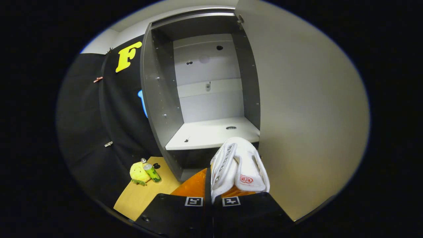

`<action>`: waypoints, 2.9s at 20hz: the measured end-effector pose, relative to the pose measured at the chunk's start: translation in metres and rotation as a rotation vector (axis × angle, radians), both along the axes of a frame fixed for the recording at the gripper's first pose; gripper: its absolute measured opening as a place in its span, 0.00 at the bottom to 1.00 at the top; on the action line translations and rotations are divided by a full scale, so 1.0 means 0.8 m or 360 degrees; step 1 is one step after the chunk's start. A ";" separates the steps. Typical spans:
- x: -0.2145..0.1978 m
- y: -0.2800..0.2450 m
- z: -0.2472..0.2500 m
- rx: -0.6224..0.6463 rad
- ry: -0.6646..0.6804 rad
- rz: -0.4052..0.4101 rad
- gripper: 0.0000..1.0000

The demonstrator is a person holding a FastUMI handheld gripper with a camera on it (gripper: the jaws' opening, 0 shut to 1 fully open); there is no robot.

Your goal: Open the shoe cabinet door, grab the shoes and put them into the shoe cabinet, then close the shoe cabinet door.

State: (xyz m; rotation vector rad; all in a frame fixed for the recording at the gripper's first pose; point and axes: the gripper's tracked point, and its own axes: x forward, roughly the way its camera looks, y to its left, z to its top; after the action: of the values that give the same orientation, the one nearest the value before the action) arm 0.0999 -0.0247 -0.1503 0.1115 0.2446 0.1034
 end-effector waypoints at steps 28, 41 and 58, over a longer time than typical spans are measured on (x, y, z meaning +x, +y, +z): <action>0.393 0.079 -0.072 -0.0688 0.0302 0.0192 0.06; 0.322 0.083 -0.043 -0.0471 0.0319 0.0199 0.93; 0.121 0.004 0.109 -0.0264 -0.0187 -0.0100 0.98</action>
State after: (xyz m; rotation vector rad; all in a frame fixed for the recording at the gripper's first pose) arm 0.1967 -0.0211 -0.0632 -0.0517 0.1315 0.0266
